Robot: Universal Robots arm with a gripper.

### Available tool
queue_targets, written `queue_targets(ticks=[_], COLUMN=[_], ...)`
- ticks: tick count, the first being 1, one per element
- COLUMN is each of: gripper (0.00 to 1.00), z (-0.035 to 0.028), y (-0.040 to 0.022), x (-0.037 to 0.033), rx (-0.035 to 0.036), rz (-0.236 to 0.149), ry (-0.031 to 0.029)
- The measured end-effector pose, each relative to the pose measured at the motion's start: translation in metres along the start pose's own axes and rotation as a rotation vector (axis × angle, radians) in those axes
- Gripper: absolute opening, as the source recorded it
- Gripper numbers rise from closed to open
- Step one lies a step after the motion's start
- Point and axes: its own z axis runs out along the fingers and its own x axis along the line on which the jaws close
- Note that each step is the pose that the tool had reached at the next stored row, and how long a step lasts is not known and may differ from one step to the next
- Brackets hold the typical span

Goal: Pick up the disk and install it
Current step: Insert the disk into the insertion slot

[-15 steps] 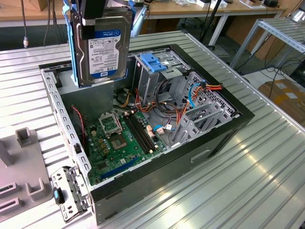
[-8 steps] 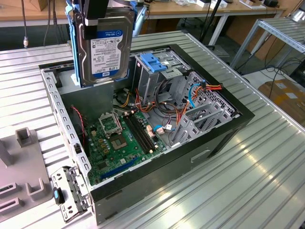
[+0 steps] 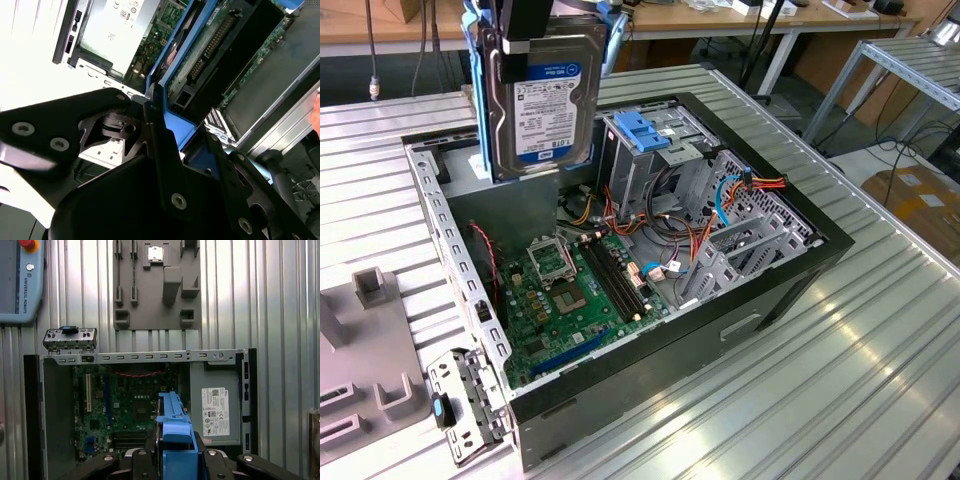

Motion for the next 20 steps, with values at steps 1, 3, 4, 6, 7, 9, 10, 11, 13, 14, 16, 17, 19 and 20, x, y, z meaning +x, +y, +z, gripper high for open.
queue_targets(ticks=[1, 3, 4, 6, 7, 9, 10, 11, 13, 14, 16, 17, 19, 20], gripper=[0.37, 0.37, 0.37, 0.37, 0.37, 0.37, 0.37, 0.37, 0.37, 0.37, 0.37, 0.37, 0.37, 0.37], z=[0.0000, 0.0000, 0.0000, 0.0000, 0.0000, 0.0001, 0.0001, 0.0001, 0.0000, 0.0001, 0.0001, 0.0000, 0.0000, 0.0000], y=[-0.0005, -0.0015, -0.0019, -0.0026, -0.0031, -0.0038, -0.0041, -0.0048, -0.0061, -0.0065, -0.0072, -0.0076, -0.0083, -0.0086], x=[0.0001, 0.0001, 0.0002, 0.0002, 0.0002, 0.0003, 0.0003, 0.0003, 0.0004, 0.0004, 0.0005, 0.0006, 0.0007, 0.0008], rx=[0.0000, 0.0000, 0.0000, 0.0000, 0.0000, 0.0001, 0.0000, 0.0000, 0.0000, 0.0000, 0.0000, 0.0000, 0.0000, 0.0000], rz=[0.000, 0.000, 0.000, 0.000, 0.000, 0.000, 0.000, 0.000, 0.000, 0.000, 0.000, 0.000, 0.000, 0.000], ry=[0.0000, 0.0000, 0.0000, 0.0000, 0.0000, 0.0000, 0.0000, 0.0000, 0.0000, 0.0000, -0.0001, 0.0000, 0.0000, 0.0000])
